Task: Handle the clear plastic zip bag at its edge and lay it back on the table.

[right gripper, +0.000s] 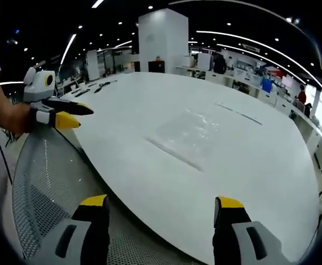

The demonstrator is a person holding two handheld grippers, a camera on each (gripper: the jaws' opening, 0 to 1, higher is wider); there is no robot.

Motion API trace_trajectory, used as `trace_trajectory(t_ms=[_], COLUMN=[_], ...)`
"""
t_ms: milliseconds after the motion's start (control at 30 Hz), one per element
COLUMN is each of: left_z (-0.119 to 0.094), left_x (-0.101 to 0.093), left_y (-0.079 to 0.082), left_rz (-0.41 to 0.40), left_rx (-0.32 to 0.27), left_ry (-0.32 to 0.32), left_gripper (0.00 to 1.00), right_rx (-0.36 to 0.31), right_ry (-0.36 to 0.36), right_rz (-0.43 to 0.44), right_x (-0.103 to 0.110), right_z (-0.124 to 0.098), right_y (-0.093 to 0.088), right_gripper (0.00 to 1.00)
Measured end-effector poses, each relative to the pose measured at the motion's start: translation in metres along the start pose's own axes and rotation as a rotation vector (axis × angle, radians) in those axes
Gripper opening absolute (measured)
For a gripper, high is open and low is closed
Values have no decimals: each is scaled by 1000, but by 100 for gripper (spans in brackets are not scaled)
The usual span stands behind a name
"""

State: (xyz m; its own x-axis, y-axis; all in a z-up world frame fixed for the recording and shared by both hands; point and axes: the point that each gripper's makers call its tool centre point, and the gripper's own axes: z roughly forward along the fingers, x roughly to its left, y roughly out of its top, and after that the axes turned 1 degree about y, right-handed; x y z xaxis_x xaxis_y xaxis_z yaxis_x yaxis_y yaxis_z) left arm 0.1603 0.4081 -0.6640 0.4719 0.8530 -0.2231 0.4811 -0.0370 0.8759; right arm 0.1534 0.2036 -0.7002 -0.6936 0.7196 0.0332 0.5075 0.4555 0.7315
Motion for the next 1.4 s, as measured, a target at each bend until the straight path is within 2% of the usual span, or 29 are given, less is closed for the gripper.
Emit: trace_trajectory(t_ms=[333,467,533,733,1033,1400], left_z=[-1,2,0,2,4,5], left_x=[3,-4,-7,5,9,9], left_y=[-2,-14,-13,-10,-15,-21], left_rz=[17,116,108,58,75,78], left_rx=[9,68,65,59,77,110], left_ry=[29,-6,2,41,49,64], left_gripper=[53,53,53,53,51,50], right_rx=[-29,-41,-53,-71,-105,-113], right_ry=[-5,-10,-13,7,17,34], right_rz=[42,28,33,16,19,0], right_x=[-3,-4,-6,-3,-6,0], right_z=[-3,-3,-5,-5,-5,-8], right_y=[5,8,8,10,12,15], right_gripper=[77,77,77,77,77,77])
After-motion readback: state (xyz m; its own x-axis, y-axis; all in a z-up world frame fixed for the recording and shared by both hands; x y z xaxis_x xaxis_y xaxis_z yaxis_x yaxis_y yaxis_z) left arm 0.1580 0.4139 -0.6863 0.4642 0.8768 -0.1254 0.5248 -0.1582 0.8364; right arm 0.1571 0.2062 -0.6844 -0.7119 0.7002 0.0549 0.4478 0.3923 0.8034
